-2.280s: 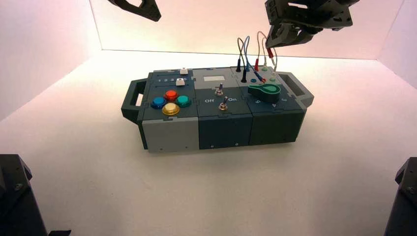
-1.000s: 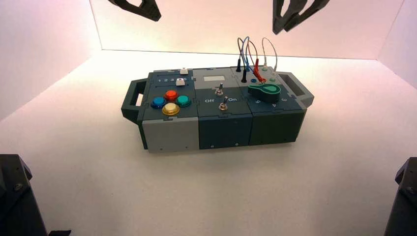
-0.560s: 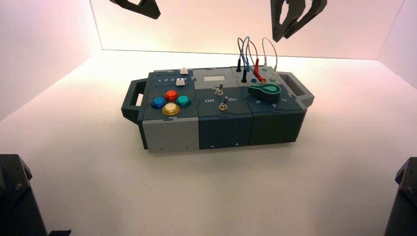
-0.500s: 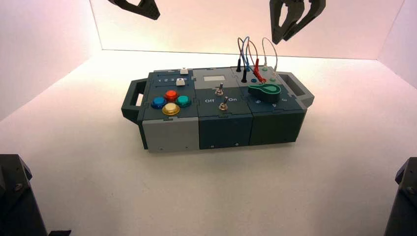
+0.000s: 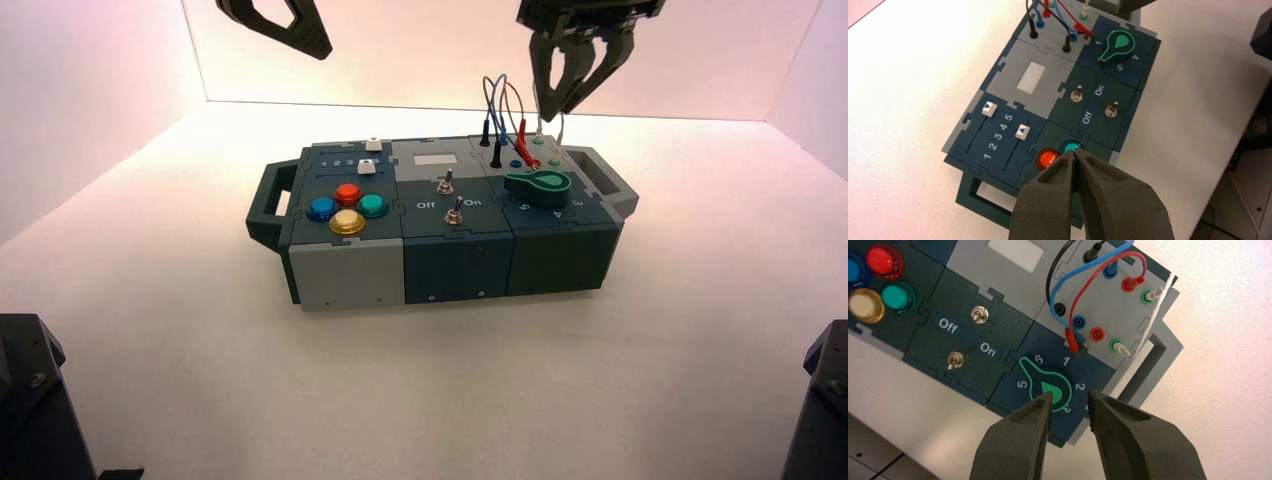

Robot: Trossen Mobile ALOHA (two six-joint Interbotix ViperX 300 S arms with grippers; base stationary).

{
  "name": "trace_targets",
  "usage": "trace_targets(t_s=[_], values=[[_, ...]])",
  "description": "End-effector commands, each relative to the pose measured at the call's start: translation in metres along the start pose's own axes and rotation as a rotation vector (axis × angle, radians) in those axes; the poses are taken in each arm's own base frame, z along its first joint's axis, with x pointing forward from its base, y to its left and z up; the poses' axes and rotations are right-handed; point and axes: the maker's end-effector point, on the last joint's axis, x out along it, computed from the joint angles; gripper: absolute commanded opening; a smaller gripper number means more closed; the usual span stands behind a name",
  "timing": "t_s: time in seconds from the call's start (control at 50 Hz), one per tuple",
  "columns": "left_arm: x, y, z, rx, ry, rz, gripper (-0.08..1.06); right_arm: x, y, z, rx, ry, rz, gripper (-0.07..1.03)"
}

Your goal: Insert the red wire.

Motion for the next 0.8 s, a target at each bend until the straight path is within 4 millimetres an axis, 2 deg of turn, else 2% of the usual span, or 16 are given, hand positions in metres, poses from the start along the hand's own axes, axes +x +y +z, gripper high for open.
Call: trace_targets(t_s=[0.02, 0.32, 0.8], values=[[-0.006, 0.003, 0.015, 0.019, -0.033, 0.01, -0.03, -0.003, 0.0, 0.014, -0.009, -0.043, -0.003, 0.39], [-0.005, 0.003, 0.015, 0.02, -0.032, 0.011, -0.03, 0.018, 0.0, 0.02, -0.022, -0.004, -0.001, 0.39], [-0.005, 0.004, 0.014, 0.018, -0.033, 0.016, -0.03, 0.034, -0.003, 0.032, -0.038, 0.026, -0.005, 0.39]])
